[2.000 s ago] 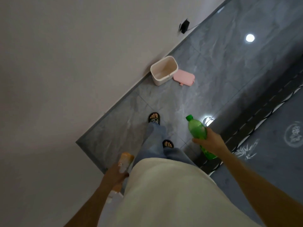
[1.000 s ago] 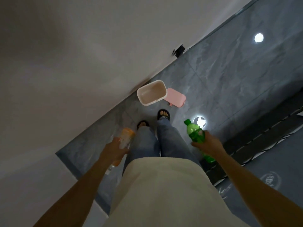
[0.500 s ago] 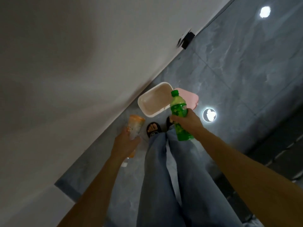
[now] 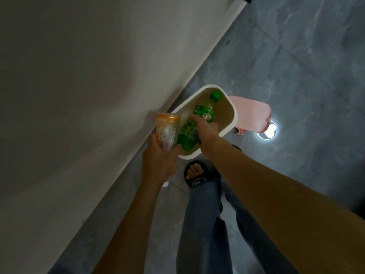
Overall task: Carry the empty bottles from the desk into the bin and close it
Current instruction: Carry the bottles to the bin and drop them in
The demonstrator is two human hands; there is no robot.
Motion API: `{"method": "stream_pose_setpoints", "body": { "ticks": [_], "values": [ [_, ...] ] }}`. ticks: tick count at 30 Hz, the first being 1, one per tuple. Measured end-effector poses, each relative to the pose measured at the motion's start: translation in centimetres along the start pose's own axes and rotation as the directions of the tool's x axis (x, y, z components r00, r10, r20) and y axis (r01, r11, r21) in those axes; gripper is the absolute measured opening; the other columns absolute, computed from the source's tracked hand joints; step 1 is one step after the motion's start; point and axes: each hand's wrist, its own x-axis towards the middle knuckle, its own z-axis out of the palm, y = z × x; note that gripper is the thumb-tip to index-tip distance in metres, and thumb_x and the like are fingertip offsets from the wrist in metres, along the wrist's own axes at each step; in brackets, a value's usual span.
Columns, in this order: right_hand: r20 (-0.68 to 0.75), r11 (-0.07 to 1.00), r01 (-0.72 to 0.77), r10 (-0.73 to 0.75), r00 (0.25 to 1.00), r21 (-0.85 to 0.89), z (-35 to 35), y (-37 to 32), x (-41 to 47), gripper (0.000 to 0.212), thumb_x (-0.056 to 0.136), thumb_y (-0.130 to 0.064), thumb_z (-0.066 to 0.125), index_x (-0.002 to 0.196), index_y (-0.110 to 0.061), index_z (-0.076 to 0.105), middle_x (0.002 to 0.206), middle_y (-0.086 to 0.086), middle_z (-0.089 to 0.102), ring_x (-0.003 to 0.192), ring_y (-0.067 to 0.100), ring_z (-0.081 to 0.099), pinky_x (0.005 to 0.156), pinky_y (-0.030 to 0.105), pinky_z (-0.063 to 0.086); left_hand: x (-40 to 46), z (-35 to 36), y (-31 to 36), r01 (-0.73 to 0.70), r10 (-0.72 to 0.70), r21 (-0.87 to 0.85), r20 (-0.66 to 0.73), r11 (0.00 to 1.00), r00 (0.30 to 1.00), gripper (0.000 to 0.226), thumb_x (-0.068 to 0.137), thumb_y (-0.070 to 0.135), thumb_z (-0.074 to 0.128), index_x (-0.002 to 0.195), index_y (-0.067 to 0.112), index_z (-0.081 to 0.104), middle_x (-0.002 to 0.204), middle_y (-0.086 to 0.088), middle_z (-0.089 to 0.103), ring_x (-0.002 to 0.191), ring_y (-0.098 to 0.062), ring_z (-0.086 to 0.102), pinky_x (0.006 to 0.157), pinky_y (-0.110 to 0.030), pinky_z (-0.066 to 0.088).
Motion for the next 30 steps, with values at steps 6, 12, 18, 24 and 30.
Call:
{"method": "stream_pose_setpoints", "body": {
  "ticks": [6, 12, 18, 24, 30],
  "values": [
    [0.022, 0.995, -0.093, 0.094, 0.995, -0.036, 1.8, -0.3, 6.5, 0.049, 0.076, -0.036, 0.084, 0.105, -0.024, 0.048, 0.101, 0.003, 0.058, 0.105, 0.029, 0.058, 0.102, 0.049, 0.048, 2.0, 2.4, -1.8, -0.013, 0.013, -0.042, -0.017, 0.999, 1.0, 0.043, 0.073, 0.048, 0.072, 0.108, 0.037, 0.052, 0.087, 0.012, 0.066, 0.072, 0.001, 0.067, 0.048, -0.011, 0.044],
    [-0.012, 0.994, -0.048, 0.047, 0.999, -0.1, 2.9, 0.3, 10.6, 0.071, 0.077, -0.036, 0.083, 0.135, -0.018, 0.046, 0.126, 0.007, 0.059, 0.122, 0.032, 0.056, 0.111, 0.053, 0.042, 2.5, 3.1, -2.4, -0.062, 0.061, -0.022, -0.047, 0.998, 0.997, 0.036, 0.075, 0.047, 0.073, 0.103, 0.04, 0.051, 0.085, 0.011, 0.066, 0.071, -0.001, 0.067, 0.048, -0.013, 0.046],
    [0.015, 0.987, -0.002, 0.004, 1.0, -0.161, 2.0, -0.9, 10.6, 0.068, 0.09, -0.035, 0.068, 0.147, -0.018, 0.036, 0.134, 0.009, 0.057, 0.125, 0.031, 0.055, 0.115, 0.054, 0.037, 2.6, 3.3, -2.3, -0.05, 0.052, 0.033, -0.063, 0.998, 0.997, 0.035, 0.075, 0.049, 0.072, 0.1, 0.039, 0.049, 0.082, 0.011, 0.066, 0.069, 0.0, 0.065, 0.048, -0.012, 0.042],
    [0.035, 0.892, 0.077, -0.069, 0.997, -0.446, 0.7, -3.0, 8.5, 0.043, 0.099, -0.019, 0.053, 0.14, -0.007, 0.049, 0.136, 0.019, 0.057, 0.122, 0.034, 0.056, 0.106, 0.042, 0.045, 2.1, 3.9, -1.8, -0.024, 0.023, -0.012, -0.057, 1.0, 0.998, 0.046, 0.072, 0.053, 0.072, 0.11, 0.035, 0.053, 0.087, 0.012, 0.067, 0.072, 0.002, 0.066, 0.056, -0.019, 0.047],
    [0.46, 0.24, 0.562, -0.37, 0.807, -0.792, -3.7, -3.3, 2.4, 0.031, 0.102, -0.019, 0.046, 0.128, -0.016, 0.062, 0.122, 0.008, 0.066, 0.104, 0.024, 0.062, 0.096, 0.039, 0.052, 1.9, 3.4, 0.7, -0.091, 0.089, 0.135, 0.019, 0.987, 0.996, 0.071, 0.074, 0.053, 0.073, 0.134, 0.037, 0.038, 0.1, 0.017, 0.061, 0.083, -0.001, 0.062, 0.059, -0.021, 0.046]
  ]
}}
